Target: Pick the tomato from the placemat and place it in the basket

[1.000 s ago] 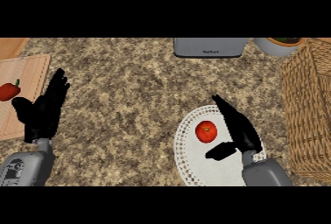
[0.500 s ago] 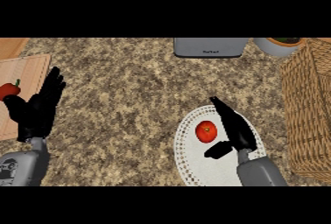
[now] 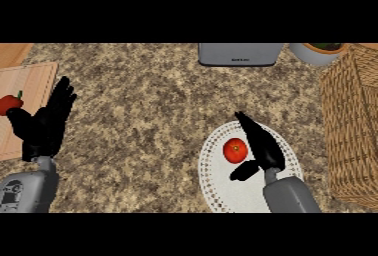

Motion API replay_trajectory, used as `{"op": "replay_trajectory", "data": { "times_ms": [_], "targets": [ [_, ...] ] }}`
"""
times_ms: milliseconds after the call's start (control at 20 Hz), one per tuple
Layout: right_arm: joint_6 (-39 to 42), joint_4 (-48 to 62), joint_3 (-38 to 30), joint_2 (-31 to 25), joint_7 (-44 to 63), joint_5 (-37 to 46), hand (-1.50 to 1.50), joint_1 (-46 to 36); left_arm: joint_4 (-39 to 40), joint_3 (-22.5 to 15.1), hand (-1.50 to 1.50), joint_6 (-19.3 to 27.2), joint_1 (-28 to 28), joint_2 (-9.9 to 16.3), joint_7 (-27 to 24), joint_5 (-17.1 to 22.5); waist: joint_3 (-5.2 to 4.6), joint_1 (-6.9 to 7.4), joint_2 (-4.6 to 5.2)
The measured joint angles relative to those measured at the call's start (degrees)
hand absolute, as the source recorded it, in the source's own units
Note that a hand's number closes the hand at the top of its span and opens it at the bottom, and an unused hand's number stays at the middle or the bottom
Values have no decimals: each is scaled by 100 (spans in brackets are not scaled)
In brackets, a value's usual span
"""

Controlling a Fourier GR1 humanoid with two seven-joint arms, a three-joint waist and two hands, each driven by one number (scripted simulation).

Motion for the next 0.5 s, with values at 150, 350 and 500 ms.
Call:
{"op": "replay_trajectory", "data": {
  "times_ms": [150, 350, 500],
  "targets": [
    [133, 134, -29, -26, -124, -26, 150, -50, -7, 28, 0, -16, 4, 2, -12, -16, -17, 1, -22],
    [346, 296, 121, -85, -295, 88, 150, -159, -31, 13, 0, -16, -6, -43, 1, -21, -57, 2, -60],
    [373, 318, 145, -135, -520, 103, 150, -138, -123, 12, 0, -58, 53, -34, 57, -6, -71, 2, -82]
  ]
}}
